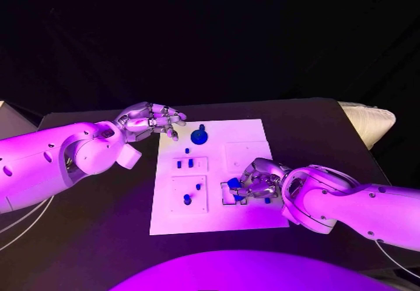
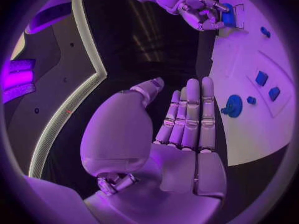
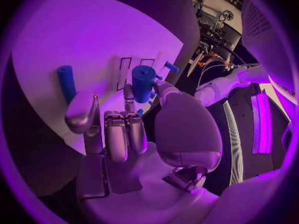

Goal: Assemble the parts on the task board

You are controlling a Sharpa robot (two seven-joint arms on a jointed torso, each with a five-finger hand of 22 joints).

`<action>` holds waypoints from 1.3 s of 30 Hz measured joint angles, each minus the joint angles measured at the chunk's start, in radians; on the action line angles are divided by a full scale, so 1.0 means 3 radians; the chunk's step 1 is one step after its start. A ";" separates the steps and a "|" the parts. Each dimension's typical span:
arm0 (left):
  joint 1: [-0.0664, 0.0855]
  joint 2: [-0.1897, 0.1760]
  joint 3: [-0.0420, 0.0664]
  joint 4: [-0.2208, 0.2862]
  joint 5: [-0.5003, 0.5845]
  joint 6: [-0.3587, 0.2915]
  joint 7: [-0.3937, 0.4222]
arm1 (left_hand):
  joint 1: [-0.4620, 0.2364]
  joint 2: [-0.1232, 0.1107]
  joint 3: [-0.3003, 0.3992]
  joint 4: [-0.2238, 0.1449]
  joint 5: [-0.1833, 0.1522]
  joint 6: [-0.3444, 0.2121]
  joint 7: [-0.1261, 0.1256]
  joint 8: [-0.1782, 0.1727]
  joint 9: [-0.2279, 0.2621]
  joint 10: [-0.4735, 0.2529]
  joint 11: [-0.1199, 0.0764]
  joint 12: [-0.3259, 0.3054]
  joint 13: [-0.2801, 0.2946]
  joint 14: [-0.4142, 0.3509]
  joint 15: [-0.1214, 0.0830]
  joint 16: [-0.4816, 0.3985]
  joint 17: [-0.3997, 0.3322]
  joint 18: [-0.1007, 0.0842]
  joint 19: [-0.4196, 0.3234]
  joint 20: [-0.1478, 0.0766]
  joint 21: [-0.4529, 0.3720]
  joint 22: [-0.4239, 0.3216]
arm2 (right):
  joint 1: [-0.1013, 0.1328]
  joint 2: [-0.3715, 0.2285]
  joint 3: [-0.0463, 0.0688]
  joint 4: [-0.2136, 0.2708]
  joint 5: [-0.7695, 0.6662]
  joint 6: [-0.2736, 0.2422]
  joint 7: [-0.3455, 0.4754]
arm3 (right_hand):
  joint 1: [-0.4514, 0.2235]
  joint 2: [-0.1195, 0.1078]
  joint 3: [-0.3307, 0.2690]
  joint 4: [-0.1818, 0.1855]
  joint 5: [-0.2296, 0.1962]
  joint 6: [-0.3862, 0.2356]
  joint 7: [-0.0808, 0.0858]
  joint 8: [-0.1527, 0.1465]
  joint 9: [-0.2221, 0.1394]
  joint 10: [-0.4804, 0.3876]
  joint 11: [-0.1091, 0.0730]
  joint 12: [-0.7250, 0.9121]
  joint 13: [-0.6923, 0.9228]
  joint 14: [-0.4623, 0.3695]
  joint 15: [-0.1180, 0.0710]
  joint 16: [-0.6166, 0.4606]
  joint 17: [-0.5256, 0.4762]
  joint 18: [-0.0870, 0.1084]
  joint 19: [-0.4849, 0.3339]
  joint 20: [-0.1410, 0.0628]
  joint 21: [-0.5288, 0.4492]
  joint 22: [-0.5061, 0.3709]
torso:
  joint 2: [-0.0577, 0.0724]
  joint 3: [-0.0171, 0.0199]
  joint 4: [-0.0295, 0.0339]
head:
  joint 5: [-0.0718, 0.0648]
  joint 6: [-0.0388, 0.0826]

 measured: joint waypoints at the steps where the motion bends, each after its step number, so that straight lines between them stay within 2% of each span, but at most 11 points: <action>1: 0.0000 0.0000 0.0000 0.0000 0.0000 0.0000 -0.0001 | 0.0000 0.0000 0.0000 0.0000 0.0000 0.0000 0.0000 0.0000 0.0000 0.0000 0.0000 0.0000 0.0000 0.0000 0.0000 0.0000 0.0000 0.0000 0.0000 0.0000 0.0000 0.0000 | 0.0000 0.0007 0.0000 -0.0002 -0.0007 0.0011 -0.0009 | -0.0016 -0.0002 0.0003 0.0003 -0.0023 0.0002 -0.0002 0.0006 0.0002 -0.0002 -0.0002 0.0000 0.0000 0.0000 0.0000 0.0000 0.0000 0.0000 0.0000 0.0000 0.0000 0.0003 | 0.0000 0.0000 0.0001 | 0.0001 -0.0001; 5: 0.0000 -0.0002 0.0000 0.0000 0.0000 0.0000 -0.0003 | 0.0000 0.0000 0.0000 0.0000 0.0000 0.0000 0.0000 0.0000 0.0000 0.0000 0.0000 0.0000 0.0000 0.0000 0.0000 0.0000 0.0000 0.0000 0.0000 0.0000 0.0000 0.0000 | -0.0001 0.0032 0.0000 -0.0008 -0.0038 0.0046 -0.0049 | -0.0077 0.0008 0.0007 -0.0001 -0.0078 0.0032 -0.0031 0.0020 0.0003 -0.0006 -0.0006 0.0000 0.0000 0.0000 0.0000 0.0000 0.0000 0.0000 0.0012 -0.0012 0.0015 0.0022 | 0.0001 0.0001 0.0002 | 0.0010 -0.0003; 18: 0.0000 -0.0003 0.0000 -0.0001 0.0001 0.0002 -0.0014 | 0.0000 0.0000 0.0000 0.0000 0.0000 0.0000 0.0000 0.0000 0.0000 0.0000 0.0000 0.0000 0.0000 0.0000 0.0000 0.0000 0.0003 0.0000 0.0000 0.0000 0.0000 -0.0005 | 0.0000 0.0079 0.0004 -0.0006 -0.0103 0.0075 -0.0119 | -0.0095 0.0026 0.0007 -0.0001 -0.0096 0.0047 -0.0046 0.0037 0.0010 -0.0006 -0.0006 0.0000 0.0000 -0.0001 0.0000 0.0000 0.0002 0.0000 0.0012 -0.0012 0.0023 0.0029 | 0.0006 0.0004 -0.0002 | 0.0028 -0.0009; 26: 0.0000 -0.0003 0.0000 -0.0006 0.0001 0.0004 -0.0021 | 0.0000 0.0000 0.0010 0.0009 0.0000 0.0000 0.0000 0.0000 0.0000 0.0000 0.0000 0.0000 0.0000 0.0000 0.0000 0.0000 0.0003 0.0000 0.0000 0.0000 0.0000 -0.0005 | -0.0001 0.0111 0.0002 -0.0020 -0.0117 0.0075 -0.0138 | -0.0147 0.0009 0.0007 0.0000 -0.0161 0.0060 -0.0060 0.0060 0.0011 -0.0006 -0.0006 0.0000 0.0000 0.0012 -0.0012 0.0000 0.0003 0.0000 0.0024 -0.0024 0.0023 0.0030 | 0.0009 0.0003 -0.0003 | 0.0031 -0.0010; 28: 0.0000 -0.0003 0.0000 -0.0007 0.0001 0.0005 -0.0023 | 0.0000 0.0000 0.0010 0.0009 0.0000 0.0000 0.0000 0.0000 0.0000 0.0000 0.0000 0.0000 0.0000 0.0000 0.0000 0.0000 0.0003 0.0000 0.0000 0.0000 0.0000 -0.0005 | -0.0001 0.0121 0.0001 -0.0025 -0.0120 0.0075 -0.0140 | -0.0165 -0.0010 0.0007 0.0000 -0.0181 0.0085 -0.0085 0.0062 0.0018 -0.0006 -0.0006 0.0000 0.0000 0.0012 -0.0012 0.0000 0.0003 0.0000 0.0024 -0.0024 0.0023 0.0034 | 0.0009 0.0002 -0.0003 | 0.0032 -0.0010; 31: 0.0000 -0.0003 0.0000 -0.0008 0.0002 0.0006 -0.0026 | 0.0000 0.0000 0.0000 0.0019 0.0000 0.0000 0.0000 0.0000 0.0000 -0.0012 0.0012 0.0000 0.0000 0.0000 0.0000 0.0000 0.0002 0.0000 0.0000 0.0000 0.0000 -0.0009 | -0.0001 0.0136 0.0001 -0.0035 -0.0126 0.0076 -0.0142 | -0.0257 -0.0032 -0.0050 -0.0009 0.0003 0.0098 -0.0098 0.0095 0.0038 -0.0006 -0.0006 0.0000 0.0000 0.0000 -0.0024 0.0000 0.0002 0.0000 0.0024 -0.0024 0.0023 0.0040 | 0.0010 0.0002 -0.0001 | 0.0034 -0.0010; 32: 0.0000 -0.0003 0.0000 -0.0008 0.0003 0.0007 -0.0027 | 0.0000 0.0000 0.0000 0.0019 0.0000 0.0000 0.0000 0.0000 0.0000 -0.0012 0.0013 0.0000 0.0000 0.0000 0.0000 0.0000 0.0002 0.0000 0.0000 0.0000 -0.0011 -0.0010 | -0.0001 0.0141 0.0001 -0.0040 -0.0132 0.0076 -0.0143 | -0.0276 -0.0051 -0.0069 -0.0002 0.0004 0.0103 -0.0103 0.0104 0.0040 -0.0006 -0.0006 0.0000 0.0000 0.0000 -0.0024 0.0000 0.0002 0.0000 0.0024 -0.0024 0.0023 0.0043 | 0.0010 0.0002 -0.0001 | 0.0034 -0.0010; 35: 0.0000 -0.0003 0.0000 -0.0009 0.0006 0.0010 -0.0030 | 0.0000 0.0000 0.0000 0.0019 0.0000 0.0000 0.0000 0.0000 0.0000 -0.0013 0.0013 0.0000 0.0000 0.0000 0.0000 0.0000 0.0002 0.0000 0.0000 0.0000 -0.0011 -0.0010 | -0.0001 0.0149 0.0001 -0.0053 -0.0150 0.0074 -0.0147 | -0.0449 0.0013 -0.0244 0.0005 -0.0305 0.0105 -0.0105 0.0141 0.0052 -0.0006 -0.0029 0.0000 0.0000 -0.0001 -0.0024 0.0000 0.0002 0.0000 0.0024 -0.0024 0.0023 0.0054 | 0.0011 0.0000 -0.0001 | 0.0036 -0.0010; 39: 0.0000 -0.0004 0.0000 -0.0009 0.0009 0.0013 -0.0033 | 0.0000 0.0000 0.0000 0.0019 0.0000 0.0000 0.0000 0.0000 0.0000 -0.0012 0.0013 0.0000 0.0000 0.0000 0.0000 0.0000 0.0002 0.0000 0.0000 0.0000 -0.0011 -0.0010 | -0.0001 0.0154 0.0001 -0.0071 -0.0180 0.0066 -0.0155 | -0.0506 0.0061 -0.0436 0.0008 -0.0535 0.0096 -0.0096 0.0179 0.0053 -0.0006 -0.0029 0.0000 0.0000 -0.0001 -0.0024 0.0000 0.0002 0.0000 0.0024 -0.0024 0.0023 0.0058 | 0.0011 0.0000 0.0000 | 0.0039 -0.0010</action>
